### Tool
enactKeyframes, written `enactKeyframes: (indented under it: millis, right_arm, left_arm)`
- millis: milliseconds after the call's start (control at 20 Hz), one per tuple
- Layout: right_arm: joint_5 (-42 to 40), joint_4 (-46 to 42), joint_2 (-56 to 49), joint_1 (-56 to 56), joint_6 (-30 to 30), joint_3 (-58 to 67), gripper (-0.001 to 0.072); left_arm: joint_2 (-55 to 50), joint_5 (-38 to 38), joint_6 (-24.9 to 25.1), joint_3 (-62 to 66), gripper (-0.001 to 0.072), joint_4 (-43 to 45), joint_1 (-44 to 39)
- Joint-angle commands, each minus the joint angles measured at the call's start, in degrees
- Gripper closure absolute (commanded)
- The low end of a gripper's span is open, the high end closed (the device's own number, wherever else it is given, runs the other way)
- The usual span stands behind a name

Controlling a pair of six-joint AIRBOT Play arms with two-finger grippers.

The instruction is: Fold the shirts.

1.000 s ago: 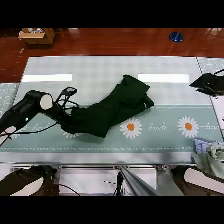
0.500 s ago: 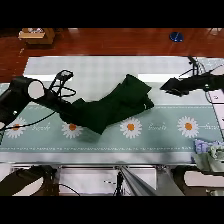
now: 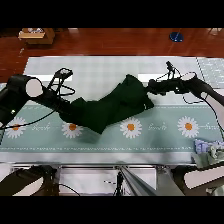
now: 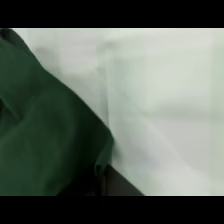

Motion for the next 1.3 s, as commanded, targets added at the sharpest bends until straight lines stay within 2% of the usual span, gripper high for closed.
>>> enactKeyframes:
  millis: [0, 100, 250, 400, 600, 750, 1000, 1200, 1250]
  right_arm:
    - [-2.36, 5.03, -0.44, 0.17, -4.15, 1.53, 0.068]
    - [0.92, 3.61, 2.75, -1.73, -6.99, 4.85, 0.068]
    - [5.97, -0.55, 10.43, -5.57, -6.88, 10.91, 0.0681]
    - [7.3, -3.69, 21.11, -9.4, -6.8, 16.41, 0.0681]
    - [7.52, -8.48, 34.05, -12.17, -4.24, 23.89, 0.0682]
    - [7.54, -12.41, 41.48, -12.35, -1.14, 28.81, 0.0682]
    - [8.44, -16.37, 50.1, -12.35, 6.36, 34.34, 0.0682]
    - [11.02, -18.8, 56.15, -12.35, 9.64, 35.1, 0.0682]
    - [11.67, -20.94, 57.51, -12.35, 11.78, 35.1, 0.0682]
  left_arm:
    - [0.07, 0.44, 0.02, 0.81, 0.068, 0.07, 0.02]
    - [0.13, 0.74, 0.0, 4.57, 0.068, 0.15, 0.09]
    - [0.76, 1.86, 0.0, 15.32, 0.068, 1.79, 0.09]
    - [2.36, 1.86, 0.0, 29.4, 0.068, 5.99, 0.09]
    - [6.01, 1.86, -0.04, 43.89, 0.068, 8.41, 0.07]
    - [9.84, 2.4, -3.37, 49.05, 0.068, 8.35, 0.02]
    - [18.97, 6.05, -3.48, 50.66, 0.068, -0.17, -0.04]
    - [25.11, 3.32, -3.54, 50.69, 0.0681, -8.83, -0.04]
    - [26.32, 1.95, -4.85, 50.69, 0.0681, -10.56, -0.04]
